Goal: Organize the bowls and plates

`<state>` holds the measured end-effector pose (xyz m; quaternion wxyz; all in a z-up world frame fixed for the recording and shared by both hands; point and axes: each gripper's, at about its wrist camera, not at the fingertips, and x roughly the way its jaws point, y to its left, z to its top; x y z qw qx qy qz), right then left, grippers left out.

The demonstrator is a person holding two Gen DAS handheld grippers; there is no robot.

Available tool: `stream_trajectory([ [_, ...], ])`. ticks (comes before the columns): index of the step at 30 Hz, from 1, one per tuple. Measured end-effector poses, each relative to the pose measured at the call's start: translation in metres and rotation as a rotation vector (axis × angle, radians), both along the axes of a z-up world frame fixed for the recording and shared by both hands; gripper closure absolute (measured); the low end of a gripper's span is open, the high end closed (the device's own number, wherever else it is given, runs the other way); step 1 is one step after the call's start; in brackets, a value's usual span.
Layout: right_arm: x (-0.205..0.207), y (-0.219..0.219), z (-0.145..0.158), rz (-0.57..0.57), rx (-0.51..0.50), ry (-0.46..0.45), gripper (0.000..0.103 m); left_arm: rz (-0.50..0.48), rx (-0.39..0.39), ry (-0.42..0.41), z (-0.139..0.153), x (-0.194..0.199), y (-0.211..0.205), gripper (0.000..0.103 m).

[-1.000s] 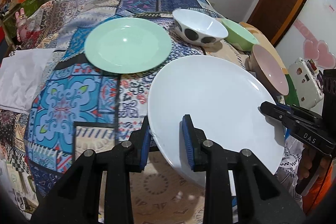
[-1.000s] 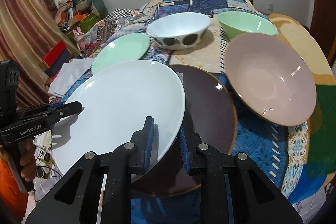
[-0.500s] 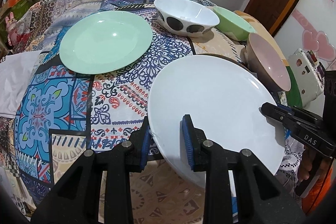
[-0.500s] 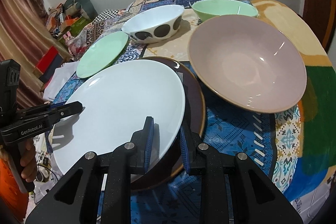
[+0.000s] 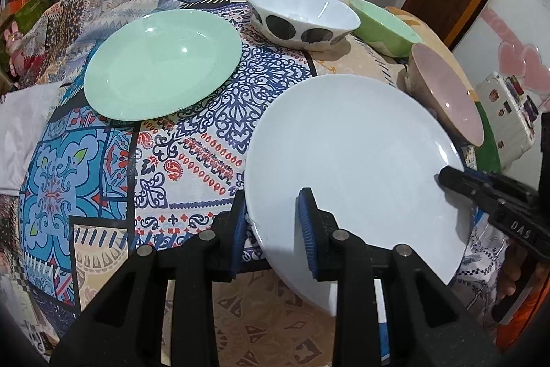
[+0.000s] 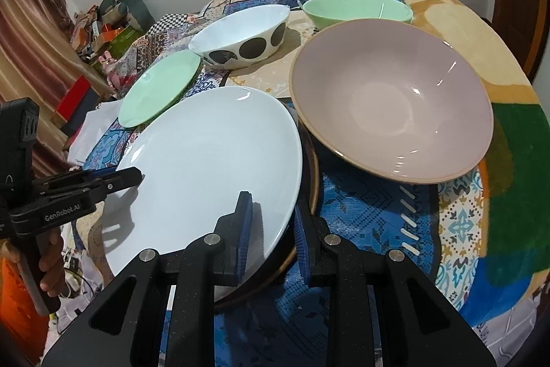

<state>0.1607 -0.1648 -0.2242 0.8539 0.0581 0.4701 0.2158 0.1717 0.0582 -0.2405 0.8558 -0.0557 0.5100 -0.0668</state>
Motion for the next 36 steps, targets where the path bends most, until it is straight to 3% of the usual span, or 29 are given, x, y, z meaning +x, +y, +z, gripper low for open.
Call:
stream_trajectory([
  [6, 0.001, -0.002, 0.002, 0.008, -0.004, 0.017, 0.082, -0.01, -0.001, 0.001, -0.002, 0.0, -0.002, 0.074],
  [10, -0.002, -0.002, 0.004, -0.009, -0.073, 0.002, 0.079, -0.013, 0.012, -0.03, 0.004, -0.005, -0.002, 0.074],
  [16, -0.008, -0.005, 0.018, 0.0, -0.062, -0.043, 0.079, 0.002, 0.001, -0.056, 0.016, -0.014, 0.008, 0.072],
  [26, 0.006, 0.036, 0.033, 0.063, -0.045, -0.092, 0.077, 0.078, 0.046, -0.195, 0.054, -0.025, 0.044, 0.043],
  [31, 0.019, 0.067, 0.039, 0.096, -0.038, -0.124, 0.066, 0.134, 0.071, -0.257, 0.072, -0.019, 0.075, 0.028],
  [33, 0.023, 0.077, 0.041, 0.112, -0.04, -0.134, 0.065, 0.154, 0.089, -0.272, 0.076, -0.014, 0.086, 0.017],
  [36, 0.031, 0.095, 0.044, 0.128, -0.042, -0.146, 0.057, 0.174, 0.097, -0.282, 0.079, -0.003, 0.101, 0.012],
])
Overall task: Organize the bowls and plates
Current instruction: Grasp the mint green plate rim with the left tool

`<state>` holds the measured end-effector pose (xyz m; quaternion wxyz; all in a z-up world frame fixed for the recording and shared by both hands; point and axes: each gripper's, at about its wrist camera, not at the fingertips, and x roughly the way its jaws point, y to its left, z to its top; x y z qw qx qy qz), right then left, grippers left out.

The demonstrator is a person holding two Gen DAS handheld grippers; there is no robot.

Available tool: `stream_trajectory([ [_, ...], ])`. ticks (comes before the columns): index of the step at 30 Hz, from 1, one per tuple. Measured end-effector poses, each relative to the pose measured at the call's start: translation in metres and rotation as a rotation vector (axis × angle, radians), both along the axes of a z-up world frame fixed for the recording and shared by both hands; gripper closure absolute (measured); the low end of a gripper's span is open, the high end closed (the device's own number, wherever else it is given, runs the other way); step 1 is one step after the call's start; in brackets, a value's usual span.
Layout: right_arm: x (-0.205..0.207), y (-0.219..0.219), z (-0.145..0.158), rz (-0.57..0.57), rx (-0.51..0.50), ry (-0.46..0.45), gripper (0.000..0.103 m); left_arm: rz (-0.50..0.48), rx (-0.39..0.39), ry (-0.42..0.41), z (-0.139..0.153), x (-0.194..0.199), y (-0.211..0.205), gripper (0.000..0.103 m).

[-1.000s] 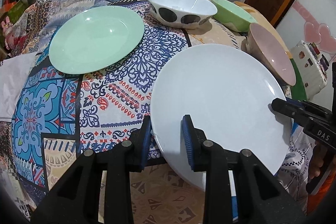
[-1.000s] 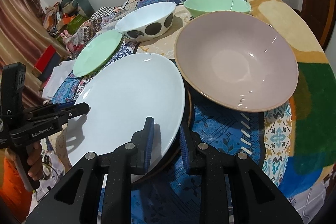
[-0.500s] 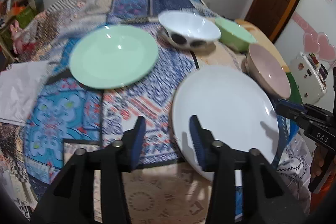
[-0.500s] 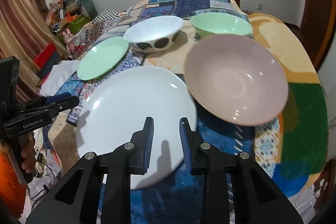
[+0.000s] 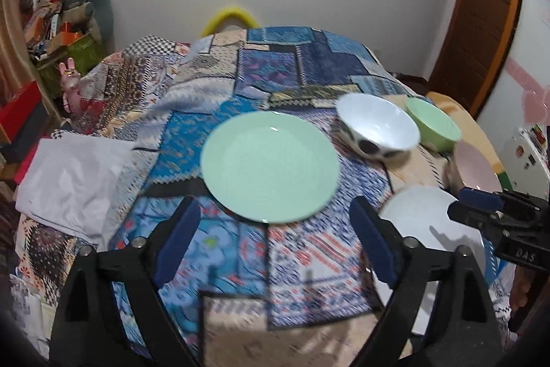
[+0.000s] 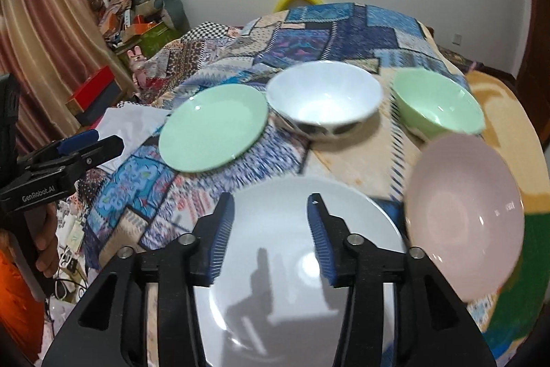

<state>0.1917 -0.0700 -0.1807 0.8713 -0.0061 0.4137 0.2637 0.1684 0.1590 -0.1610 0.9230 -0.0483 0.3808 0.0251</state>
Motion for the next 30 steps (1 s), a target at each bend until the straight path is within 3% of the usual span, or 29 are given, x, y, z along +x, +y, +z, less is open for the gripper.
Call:
stream_trajectory([
  [9, 0.03, 0.034, -0.004, 0.039, -0.006, 0.026, 0.056, -0.002, 0.029, 0.057, -0.022, 0.038, 0.034, 0.007],
  [13, 0.041, 0.051, -0.012, 0.044, -0.04, 0.034, 0.056, -0.011, 0.005, 0.098, -0.037, 0.054, 0.048, 0.007],
  [22, 0.068, 0.077, -0.037, 0.047, -0.062, 0.117, 0.056, -0.02, 0.002, 0.123, -0.061, 0.088, 0.073, 0.008],
  [26, 0.077, 0.085, -0.042, 0.042, -0.077, 0.131, 0.056, -0.021, -0.018, 0.16, -0.076, 0.104, 0.082, 0.029],
  [30, 0.085, 0.092, -0.047, 0.038, -0.083, 0.15, 0.064, -0.02, -0.054, 0.175, -0.087, 0.116, 0.092, 0.045],
])
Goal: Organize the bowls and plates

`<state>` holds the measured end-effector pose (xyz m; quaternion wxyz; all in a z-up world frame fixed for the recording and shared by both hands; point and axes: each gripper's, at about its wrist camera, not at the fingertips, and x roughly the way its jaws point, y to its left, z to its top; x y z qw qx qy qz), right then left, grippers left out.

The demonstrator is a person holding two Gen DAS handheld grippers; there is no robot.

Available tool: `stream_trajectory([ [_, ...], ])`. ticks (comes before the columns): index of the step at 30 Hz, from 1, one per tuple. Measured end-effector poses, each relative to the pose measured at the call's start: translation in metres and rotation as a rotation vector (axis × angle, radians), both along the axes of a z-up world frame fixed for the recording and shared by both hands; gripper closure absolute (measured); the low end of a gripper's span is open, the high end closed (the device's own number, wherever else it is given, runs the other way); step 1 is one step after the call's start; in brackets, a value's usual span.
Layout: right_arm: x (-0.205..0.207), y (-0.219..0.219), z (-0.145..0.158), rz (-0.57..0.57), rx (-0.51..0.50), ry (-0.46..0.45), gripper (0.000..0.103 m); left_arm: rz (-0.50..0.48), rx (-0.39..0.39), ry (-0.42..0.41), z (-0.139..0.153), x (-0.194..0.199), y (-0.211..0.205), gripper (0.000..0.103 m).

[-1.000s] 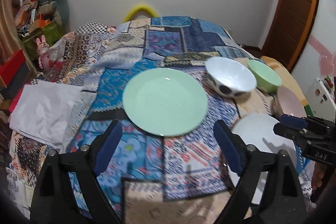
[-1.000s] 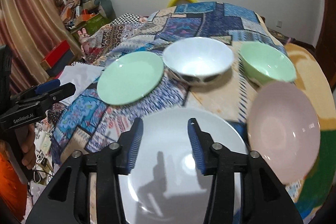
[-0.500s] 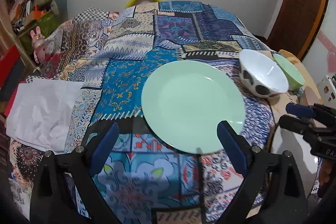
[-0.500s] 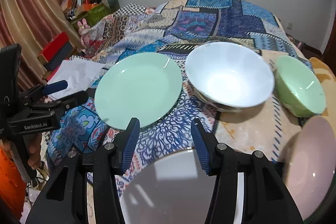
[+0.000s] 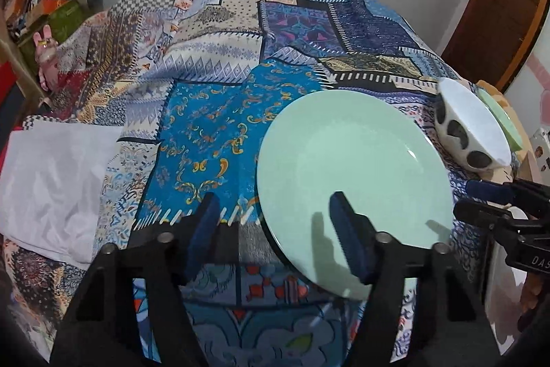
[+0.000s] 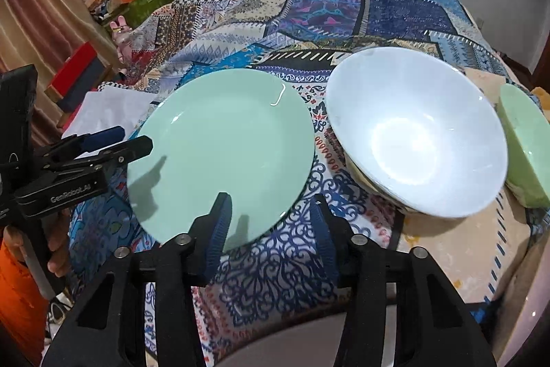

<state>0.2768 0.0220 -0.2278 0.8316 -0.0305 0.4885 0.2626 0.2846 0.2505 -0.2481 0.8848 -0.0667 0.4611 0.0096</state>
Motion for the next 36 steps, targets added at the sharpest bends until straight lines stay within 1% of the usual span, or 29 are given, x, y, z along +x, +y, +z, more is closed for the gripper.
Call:
stream_trajectory([
  [1, 0.002, 0.001, -0.002, 0.0, 0.0, 0.01, 0.067, -0.002, -0.008, 0.004, -0.002, 0.003, 0.002, 0.049],
  [3, 0.006, 0.002, -0.006, -0.007, 0.0, 0.032, 0.071, -0.006, -0.03, 0.015, -0.007, 0.009, 0.005, 0.064],
  [9, 0.014, 0.004, -0.015, -0.025, -0.014, 0.061, 0.078, -0.023, -0.089, 0.028, -0.015, 0.019, 0.01, 0.084],
  [14, 0.015, 0.005, -0.015, -0.023, -0.028, 0.055, 0.079, -0.019, -0.121, 0.028, -0.015, 0.015, 0.015, 0.085],
  [19, 0.013, 0.011, -0.015, 0.005, -0.033, 0.056, 0.079, -0.015, -0.109, 0.039, -0.011, 0.001, 0.016, 0.085],
  [24, 0.007, 0.016, -0.016, 0.049, -0.033, 0.067, 0.079, -0.007, -0.089, 0.058, -0.008, -0.025, 0.016, 0.085],
  [32, -0.006, 0.023, -0.016, 0.126, -0.046, 0.077, 0.079, -0.008, -0.111, 0.09, -0.007, -0.076, 0.014, 0.084],
  [36, -0.006, 0.028, -0.019, 0.148, -0.047, 0.087, 0.08, -0.002, -0.12, 0.102, -0.009, -0.08, 0.015, 0.082],
])
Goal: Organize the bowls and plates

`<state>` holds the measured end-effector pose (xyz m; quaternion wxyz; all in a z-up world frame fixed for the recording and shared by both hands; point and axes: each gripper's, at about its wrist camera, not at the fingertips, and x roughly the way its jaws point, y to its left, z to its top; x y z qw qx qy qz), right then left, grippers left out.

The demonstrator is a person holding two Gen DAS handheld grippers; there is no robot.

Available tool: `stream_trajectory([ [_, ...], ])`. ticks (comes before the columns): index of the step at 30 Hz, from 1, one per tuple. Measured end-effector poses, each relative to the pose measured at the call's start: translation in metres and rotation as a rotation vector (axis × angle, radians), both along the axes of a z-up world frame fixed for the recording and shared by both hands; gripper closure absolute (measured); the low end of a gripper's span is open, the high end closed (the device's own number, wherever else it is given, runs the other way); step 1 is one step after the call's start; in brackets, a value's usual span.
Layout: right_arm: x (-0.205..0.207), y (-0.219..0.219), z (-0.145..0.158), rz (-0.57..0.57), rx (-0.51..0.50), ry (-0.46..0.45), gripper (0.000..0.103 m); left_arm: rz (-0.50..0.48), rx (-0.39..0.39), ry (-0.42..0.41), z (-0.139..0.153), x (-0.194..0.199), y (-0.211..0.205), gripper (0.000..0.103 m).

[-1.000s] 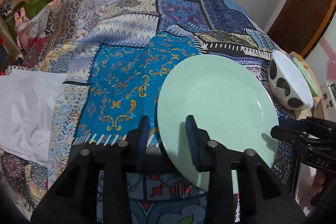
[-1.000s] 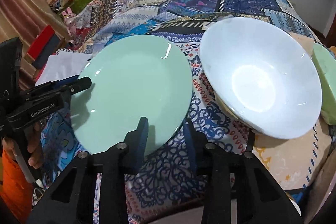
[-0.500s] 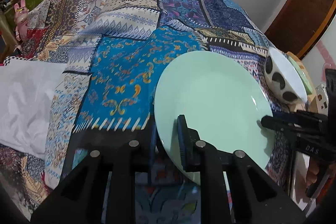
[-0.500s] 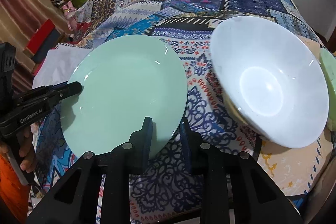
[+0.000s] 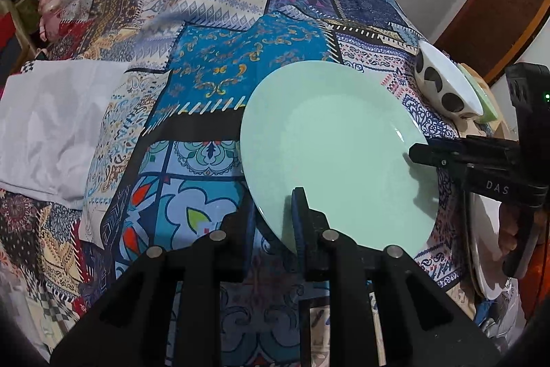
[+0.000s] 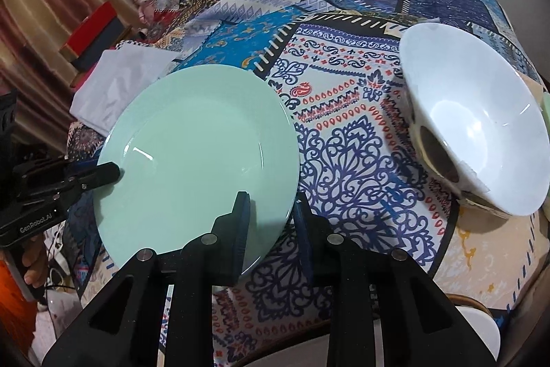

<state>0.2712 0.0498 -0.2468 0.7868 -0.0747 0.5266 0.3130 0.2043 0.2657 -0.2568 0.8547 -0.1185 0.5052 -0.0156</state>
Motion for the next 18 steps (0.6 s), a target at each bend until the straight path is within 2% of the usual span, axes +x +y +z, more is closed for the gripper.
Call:
stream_trajectory([
  [7, 0.004, 0.004, -0.005, 0.006, 0.001, 0.002, 0.08, 0.003, 0.027, -0.001, -0.006, 0.011, -0.002, 0.076],
  [18, -0.006, -0.001, 0.002, -0.009, 0.011, -0.022, 0.081, 0.012, 0.047, -0.017, 0.0, 0.006, -0.007, 0.076],
])
